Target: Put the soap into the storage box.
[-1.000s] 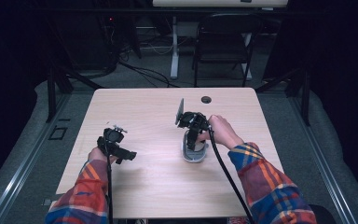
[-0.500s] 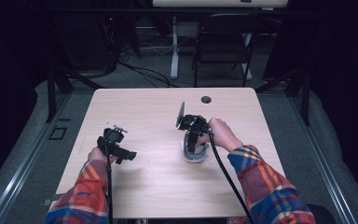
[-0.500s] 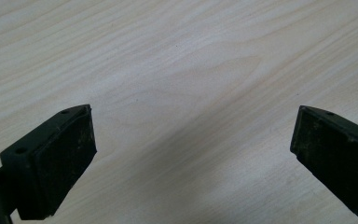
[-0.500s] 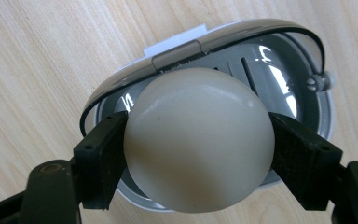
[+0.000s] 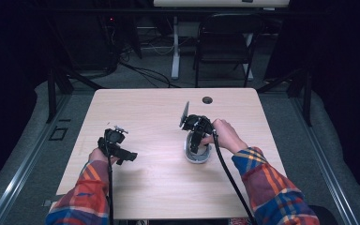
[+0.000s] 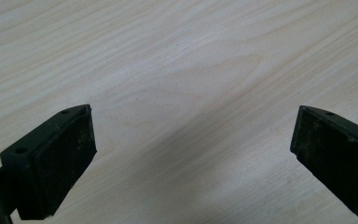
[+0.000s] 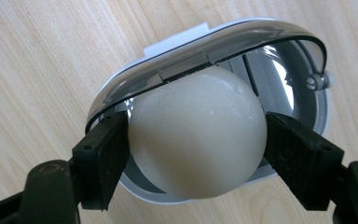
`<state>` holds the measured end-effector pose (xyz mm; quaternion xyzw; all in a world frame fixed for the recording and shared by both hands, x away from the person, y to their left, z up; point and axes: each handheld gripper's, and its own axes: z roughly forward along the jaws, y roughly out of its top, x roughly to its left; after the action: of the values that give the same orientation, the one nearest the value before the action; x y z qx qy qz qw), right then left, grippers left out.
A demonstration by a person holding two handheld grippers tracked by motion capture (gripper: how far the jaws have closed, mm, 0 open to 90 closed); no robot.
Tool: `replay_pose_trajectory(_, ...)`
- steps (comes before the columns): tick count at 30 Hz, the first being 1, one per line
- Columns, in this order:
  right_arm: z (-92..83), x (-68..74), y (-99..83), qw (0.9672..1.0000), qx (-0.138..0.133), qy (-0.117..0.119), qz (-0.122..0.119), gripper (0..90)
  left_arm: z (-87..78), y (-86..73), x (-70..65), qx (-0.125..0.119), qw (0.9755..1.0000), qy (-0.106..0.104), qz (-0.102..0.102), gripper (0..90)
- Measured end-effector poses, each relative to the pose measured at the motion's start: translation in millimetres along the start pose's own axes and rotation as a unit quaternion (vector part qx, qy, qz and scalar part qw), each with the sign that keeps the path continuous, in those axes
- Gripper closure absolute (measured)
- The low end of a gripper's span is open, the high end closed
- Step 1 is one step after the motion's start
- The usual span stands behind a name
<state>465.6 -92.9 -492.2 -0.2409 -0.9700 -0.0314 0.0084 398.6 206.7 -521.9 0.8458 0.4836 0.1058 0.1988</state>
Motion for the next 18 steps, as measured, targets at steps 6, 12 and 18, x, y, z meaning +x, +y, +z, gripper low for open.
replay_pose_trajectory(6, -9.2, 2.0, -4.8, 0.9999, -0.013, -0.006, -0.002, 24.0, 0.1, 0.0, -0.3, 0.000, 1.0000, 0.000, 0.000, 0.1)
replay_pose_trajectory(12, -23.8, 2.0, -17.1, 0.9993, -0.035, -0.010, 0.002, 22.2, 0.2, 0.0, -0.3, 0.000, 1.0000, 0.001, -0.001, 0.1)
replay_pose_trajectory(18, -35.8, 1.8, -30.5, 0.9988, -0.047, -0.014, 0.007, 18.1, -0.3, 0.0, -0.2, 0.001, 1.0000, 0.001, 0.001, 0.2)
